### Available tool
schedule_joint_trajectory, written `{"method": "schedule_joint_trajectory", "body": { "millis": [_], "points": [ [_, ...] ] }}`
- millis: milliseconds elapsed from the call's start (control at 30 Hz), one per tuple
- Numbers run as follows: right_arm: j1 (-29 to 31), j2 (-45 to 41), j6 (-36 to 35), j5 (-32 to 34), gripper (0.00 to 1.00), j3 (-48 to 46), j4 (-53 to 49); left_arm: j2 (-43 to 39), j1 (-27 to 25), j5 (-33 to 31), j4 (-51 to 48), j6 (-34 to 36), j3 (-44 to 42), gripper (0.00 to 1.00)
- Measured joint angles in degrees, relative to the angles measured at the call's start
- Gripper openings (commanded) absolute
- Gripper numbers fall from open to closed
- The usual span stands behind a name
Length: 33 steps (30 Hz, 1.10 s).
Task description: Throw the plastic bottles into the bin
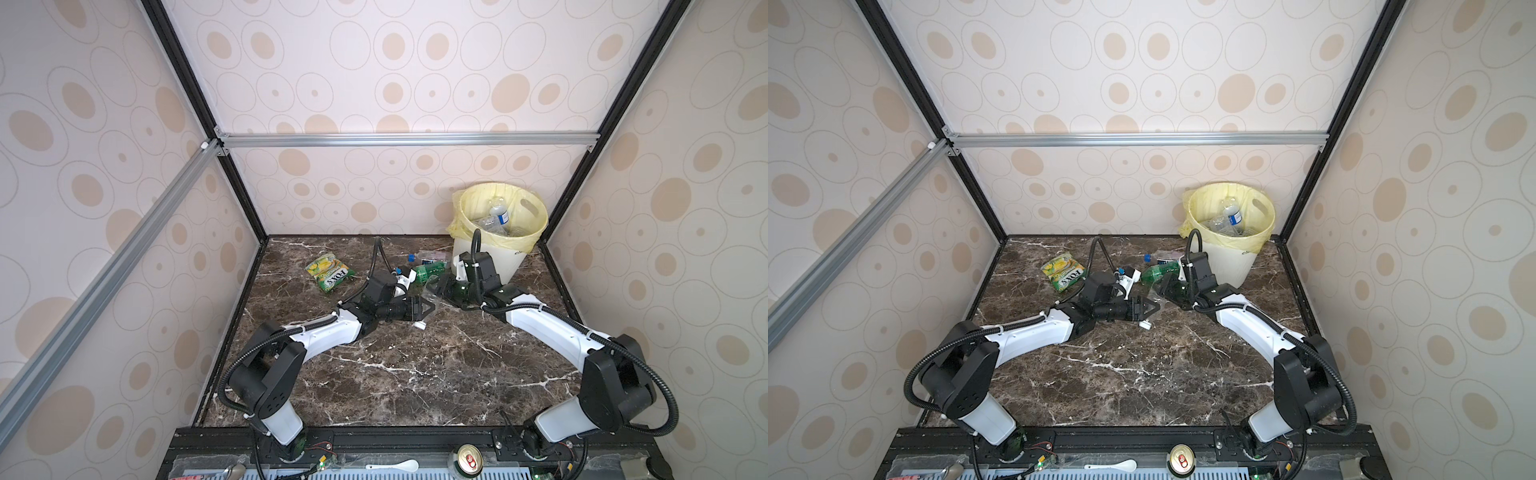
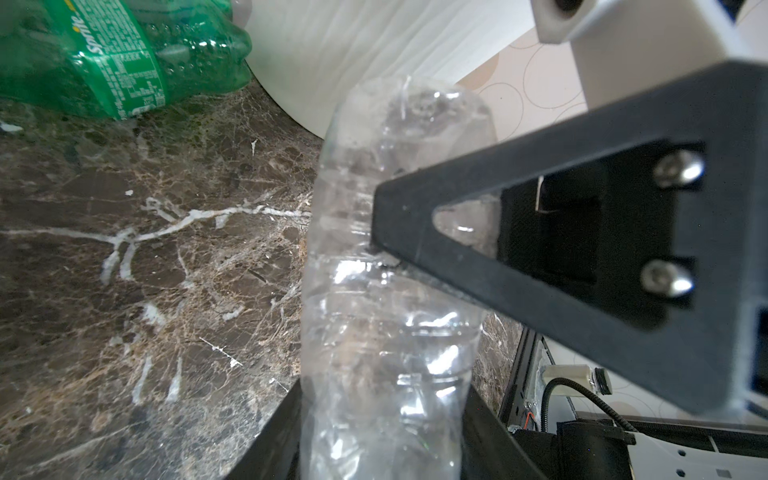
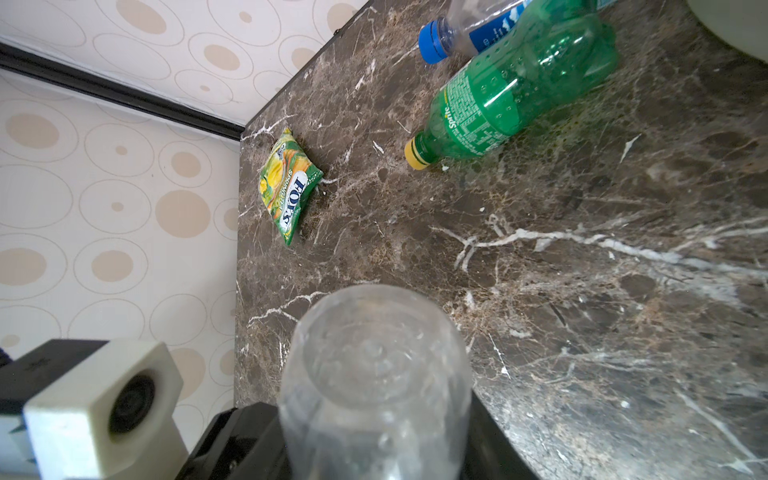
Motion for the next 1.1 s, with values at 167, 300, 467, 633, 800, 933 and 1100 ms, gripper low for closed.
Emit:
{"method": "schedule_joint_trajectory", "body": {
  "millis": [167, 300, 467, 633, 800, 933, 1100],
  "points": [
    [0.02, -0.04, -0.31, 0.17, 0.46, 0.00, -0.11, -0.02, -0.04, -0.17, -0.09, 0.31, 0.00, 0.56],
    [0.04, -0.09, -1.25, 0.44, 0.46, 0.02, -0.96, -0.61, -0.09, -0.96, -1.77, 1.66, 0.04, 0.63],
    [0.35, -0.74, -3.50, 2.38, 0.46, 1.20, -4.33, -2.60, -0.39, -3.74, -6.10, 4.66, 0.74, 0.75],
    [0.28, -1.70, -6.56, 5.29, 0.46, 4.59, -7.96, -3.45, -0.39, -5.79, -9.66, 7.63, 3.23, 0.90],
    [0.09, -2.86, -10.38, 8.48, 0.46, 9.81, -12.22, -3.85, -0.39, -7.54, -13.07, 10.69, 7.08, 0.99],
    [-0.22, -3.54, -13.62, 11.19, 0.46, 14.53, -15.15, -3.87, -0.79, -8.70, -15.74, 13.62, 11.04, 0.99],
    [-1.05, -5.09, -17.70, 14.45, 0.46, 20.37, -18.73, -3.87, -1.62, -10.40, -18.71, 18.18, 17.18, 0.99]
  ]
}}
